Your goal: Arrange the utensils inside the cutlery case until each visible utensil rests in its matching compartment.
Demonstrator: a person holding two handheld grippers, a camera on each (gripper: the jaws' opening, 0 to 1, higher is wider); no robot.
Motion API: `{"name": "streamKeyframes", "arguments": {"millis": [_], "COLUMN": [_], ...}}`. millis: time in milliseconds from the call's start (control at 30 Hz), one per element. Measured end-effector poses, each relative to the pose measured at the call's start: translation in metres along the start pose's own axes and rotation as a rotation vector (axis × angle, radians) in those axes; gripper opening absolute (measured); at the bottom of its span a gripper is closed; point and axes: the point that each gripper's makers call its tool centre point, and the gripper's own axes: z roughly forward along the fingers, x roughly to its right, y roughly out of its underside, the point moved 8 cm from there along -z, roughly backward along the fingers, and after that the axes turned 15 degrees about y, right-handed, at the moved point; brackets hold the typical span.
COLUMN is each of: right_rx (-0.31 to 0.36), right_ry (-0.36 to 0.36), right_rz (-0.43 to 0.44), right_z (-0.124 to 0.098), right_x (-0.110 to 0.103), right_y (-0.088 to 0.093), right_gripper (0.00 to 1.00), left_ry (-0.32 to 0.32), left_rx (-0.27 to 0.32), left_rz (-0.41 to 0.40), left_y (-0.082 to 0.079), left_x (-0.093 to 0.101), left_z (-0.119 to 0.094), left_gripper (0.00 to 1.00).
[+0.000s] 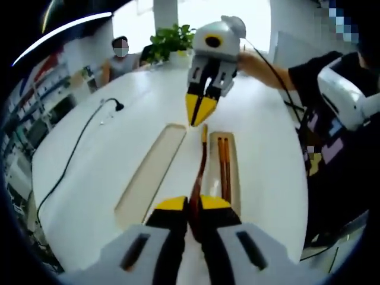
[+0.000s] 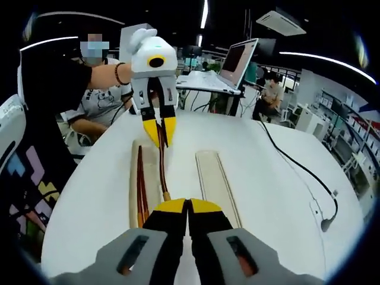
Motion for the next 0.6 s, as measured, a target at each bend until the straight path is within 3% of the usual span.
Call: {"name": "streamKeyframes", "arguments": {"millis": [200, 600], "right_rx": [-0.019, -0.042], "right_ry": [-0.028, -0.039], "right_rz": [-0.018, -0.010], "right_z": [-0.002, -0.002], "right_x": [-0.012, -0.021], "right_y": [0.001, 0.010], "right_gripper": [0.03, 0.06], "left_ry": [0.024, 0.028], "left_rx": [-0.003, 0.008], "left_rz": [-0.033, -0.082], "left_y": [0.012, 0.033], "left_x": [0.015, 0.016], "left_z": [0.008, 0.023], "left_gripper": [0.06, 0.06]}}
